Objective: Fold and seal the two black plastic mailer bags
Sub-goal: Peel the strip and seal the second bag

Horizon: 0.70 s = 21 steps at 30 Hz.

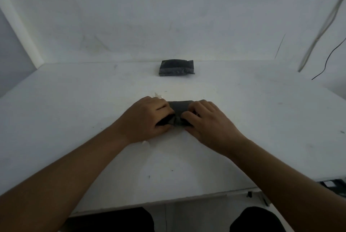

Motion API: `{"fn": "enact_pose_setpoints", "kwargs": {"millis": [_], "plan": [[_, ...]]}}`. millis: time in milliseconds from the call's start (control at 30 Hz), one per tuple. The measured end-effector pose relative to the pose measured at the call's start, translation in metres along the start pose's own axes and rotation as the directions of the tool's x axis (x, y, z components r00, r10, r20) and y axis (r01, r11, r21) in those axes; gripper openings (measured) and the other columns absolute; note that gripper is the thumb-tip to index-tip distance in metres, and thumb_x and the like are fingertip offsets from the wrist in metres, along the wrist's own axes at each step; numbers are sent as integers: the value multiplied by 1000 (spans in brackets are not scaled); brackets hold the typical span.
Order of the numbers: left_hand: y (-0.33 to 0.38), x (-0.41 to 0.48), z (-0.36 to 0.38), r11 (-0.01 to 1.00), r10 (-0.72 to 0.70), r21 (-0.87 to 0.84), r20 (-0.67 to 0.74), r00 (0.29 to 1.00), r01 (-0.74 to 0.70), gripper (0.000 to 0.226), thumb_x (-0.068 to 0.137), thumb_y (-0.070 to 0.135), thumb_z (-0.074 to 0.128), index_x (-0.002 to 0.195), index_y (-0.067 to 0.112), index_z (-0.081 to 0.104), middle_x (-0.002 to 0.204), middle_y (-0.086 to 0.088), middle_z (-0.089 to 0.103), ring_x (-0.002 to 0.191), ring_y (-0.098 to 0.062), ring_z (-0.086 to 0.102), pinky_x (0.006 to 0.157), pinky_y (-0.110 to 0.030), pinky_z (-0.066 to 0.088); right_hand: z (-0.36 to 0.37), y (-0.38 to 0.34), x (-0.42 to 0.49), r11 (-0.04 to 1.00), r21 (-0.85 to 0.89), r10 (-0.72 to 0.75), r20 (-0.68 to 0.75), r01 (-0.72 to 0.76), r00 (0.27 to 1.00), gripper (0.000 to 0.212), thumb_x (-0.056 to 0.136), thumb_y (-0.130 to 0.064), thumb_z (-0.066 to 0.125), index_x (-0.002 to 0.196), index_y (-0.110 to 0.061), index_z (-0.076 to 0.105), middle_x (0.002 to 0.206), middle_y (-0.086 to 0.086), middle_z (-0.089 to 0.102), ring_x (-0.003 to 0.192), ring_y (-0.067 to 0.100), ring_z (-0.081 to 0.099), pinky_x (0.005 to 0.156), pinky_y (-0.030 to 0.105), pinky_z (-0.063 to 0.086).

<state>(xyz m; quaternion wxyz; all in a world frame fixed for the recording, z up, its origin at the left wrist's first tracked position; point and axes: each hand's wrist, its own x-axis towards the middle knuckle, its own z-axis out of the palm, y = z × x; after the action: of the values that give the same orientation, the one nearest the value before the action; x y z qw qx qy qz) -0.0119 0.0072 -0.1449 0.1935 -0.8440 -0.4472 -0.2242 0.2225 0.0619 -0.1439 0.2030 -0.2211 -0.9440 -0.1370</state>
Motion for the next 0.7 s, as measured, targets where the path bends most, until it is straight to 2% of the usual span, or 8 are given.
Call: {"fn": "enact_pose_setpoints", "kwargs": {"millis": [100, 233, 333, 400, 467, 533, 633, 700], "plan": [[-11, -5, 3, 989, 111, 110, -144, 983, -96, 25, 94, 27, 67, 103, 6, 78, 102, -7, 77, 93, -25, 73, 75, -37, 55, 4, 9, 3, 1000, 25, -15, -104, 18, 994, 19, 91, -22, 67, 106, -11, 71, 103, 8, 65, 88, 25, 59, 71, 38, 53], [-27, -20, 8, 970, 170, 199, -142, 975, -140, 20, 94, 18, 67, 102, 4, 78, 106, -11, 76, 96, -25, 74, 81, -37, 58, 17, 23, -5, 999, 43, 11, -63, -8, 998, 25, 88, -10, 71, 112, -8, 72, 108, 9, 68, 93, 23, 62, 70, 31, 56], [-42, -38, 7, 975, 84, 214, -119, 989, -57, 24, 93, 20, 64, 100, 2, 78, 104, -12, 77, 97, -26, 74, 85, -37, 58, 18, 37, -14, 981, 89, 178, -37, -175, 983, 8, 91, -6, 65, 97, -4, 70, 96, 11, 67, 83, 27, 64, 67, 37, 57], [-48, -42, 2, 986, 8, 168, -80, 997, 5, 29, 90, 27, 65, 102, 5, 78, 106, -10, 76, 101, -26, 72, 86, -38, 57, 13, 39, -14, 954, 144, 271, -34, -263, 962, 12, 96, -13, 59, 95, -6, 68, 94, 8, 65, 83, 26, 62, 70, 35, 54], [-43, -35, -5, 992, -99, 77, -48, 994, 103, 37, 86, 37, 69, 108, 8, 76, 110, -8, 73, 104, -26, 68, 85, -40, 54, 10, 30, -7, 934, 220, 298, -43, -282, 953, 16, 97, -19, 57, 105, -10, 66, 101, 4, 64, 89, 19, 60, 76, 31, 53], [-33, -22, -7, 986, -166, -10, -27, 986, 166, 50, 84, 45, 69, 119, 10, 70, 118, -7, 67, 109, -24, 62, 88, -39, 51, 12, 17, 5, 894, 320, 339, -23, -314, 941, 28, 98, -25, 54, 123, -13, 61, 114, 1, 61, 97, 14, 59, 82, 30, 53], [-20, -5, 3, 981, -188, -27, 115, 976, 192, 68, 87, 54, 61, 143, 17, 52, 147, -6, 50, 136, -21, 46, 110, -38, 41, 21, 2, 19, 827, 434, 360, 79, -357, 930, 38, 101, -28, 48, 136, -17, 53, 119, 2, 57, 99, 18, 59, 83, 36, 53], [-19, -3, 14, 972, -225, -27, 180, 958, 234, 70, 90, 48, 63, 150, 18, 43, 156, -6, 41, 143, -21, 39, 116, -40, 36, 25, 0, 23, 823, 441, 346, 108, -357, 932, 37, 103, -30, 44, 137, -18, 52, 120, 2, 59, 100, 20, 59, 83, 37, 51]]}}
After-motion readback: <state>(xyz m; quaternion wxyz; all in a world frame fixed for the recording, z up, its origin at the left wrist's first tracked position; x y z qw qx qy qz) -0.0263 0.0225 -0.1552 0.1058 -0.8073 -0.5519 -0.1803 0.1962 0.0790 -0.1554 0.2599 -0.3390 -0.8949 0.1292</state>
